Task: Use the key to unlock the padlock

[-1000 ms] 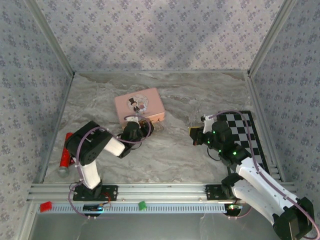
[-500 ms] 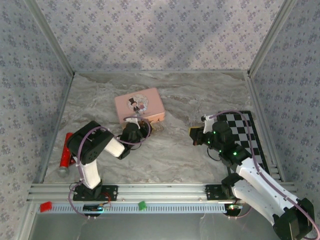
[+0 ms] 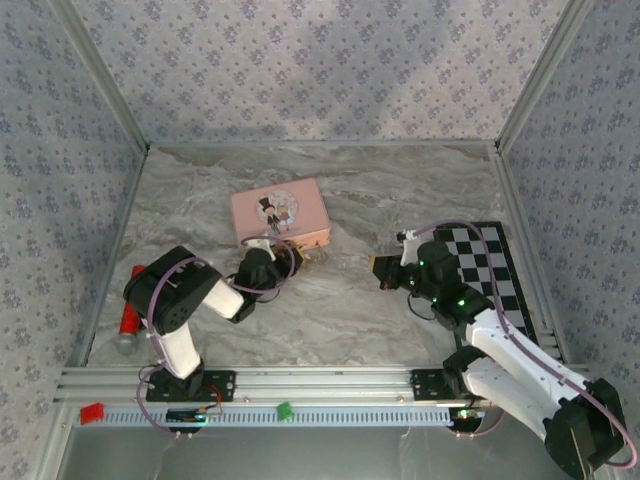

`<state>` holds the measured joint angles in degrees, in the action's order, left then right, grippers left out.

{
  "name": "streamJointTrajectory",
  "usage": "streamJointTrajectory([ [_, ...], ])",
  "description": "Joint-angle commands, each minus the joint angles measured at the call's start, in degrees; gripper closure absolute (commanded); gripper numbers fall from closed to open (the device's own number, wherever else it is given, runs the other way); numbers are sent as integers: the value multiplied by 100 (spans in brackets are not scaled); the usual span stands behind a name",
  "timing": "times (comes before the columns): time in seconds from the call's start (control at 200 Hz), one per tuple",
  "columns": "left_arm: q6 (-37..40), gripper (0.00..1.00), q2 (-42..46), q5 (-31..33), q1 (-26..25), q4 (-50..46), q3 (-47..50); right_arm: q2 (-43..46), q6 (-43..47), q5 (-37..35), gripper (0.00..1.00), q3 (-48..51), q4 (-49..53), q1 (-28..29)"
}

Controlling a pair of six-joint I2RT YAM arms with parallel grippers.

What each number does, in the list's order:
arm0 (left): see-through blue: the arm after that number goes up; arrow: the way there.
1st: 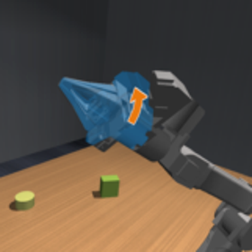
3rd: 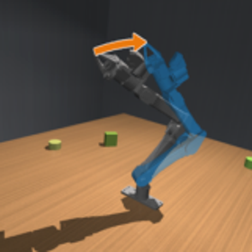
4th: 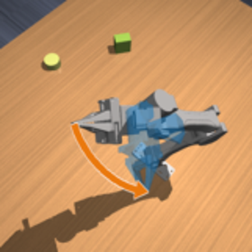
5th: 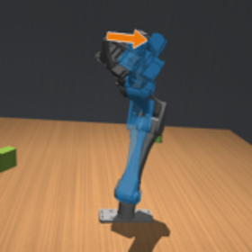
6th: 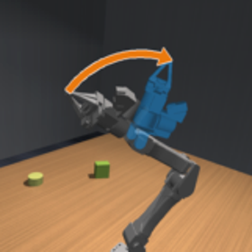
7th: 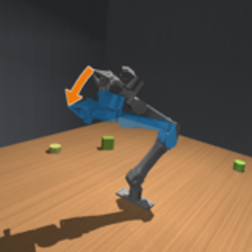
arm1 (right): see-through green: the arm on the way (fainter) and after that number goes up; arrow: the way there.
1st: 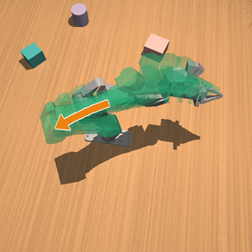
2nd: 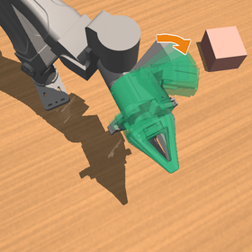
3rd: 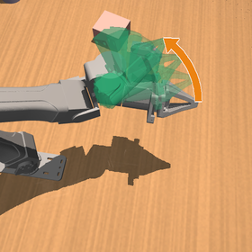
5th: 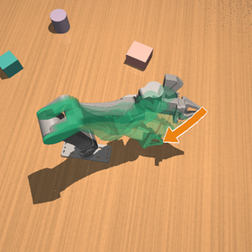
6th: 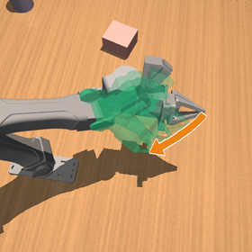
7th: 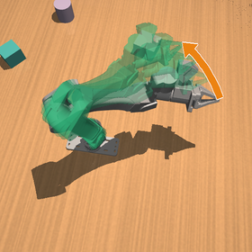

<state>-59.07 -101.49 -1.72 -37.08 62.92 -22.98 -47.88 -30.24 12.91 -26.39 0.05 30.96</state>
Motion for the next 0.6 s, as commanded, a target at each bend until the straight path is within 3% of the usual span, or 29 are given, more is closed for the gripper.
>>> streamJointTrajectory([
  [0.0, -1046, 86, -91, -887, 136, 88, -36, -240, -356, 85, 100, 108, -406, 168],
  [0.24, -1452, 86, -222, -1261, 162, 146, -50, -1268, -1146, 437, 100, 157, -1198, 303],
  [0.595, -2507, 87, -913, -1752, 161, 1254, -160, -3048, -2000, 949, 100, 52, -2835, 565],
])
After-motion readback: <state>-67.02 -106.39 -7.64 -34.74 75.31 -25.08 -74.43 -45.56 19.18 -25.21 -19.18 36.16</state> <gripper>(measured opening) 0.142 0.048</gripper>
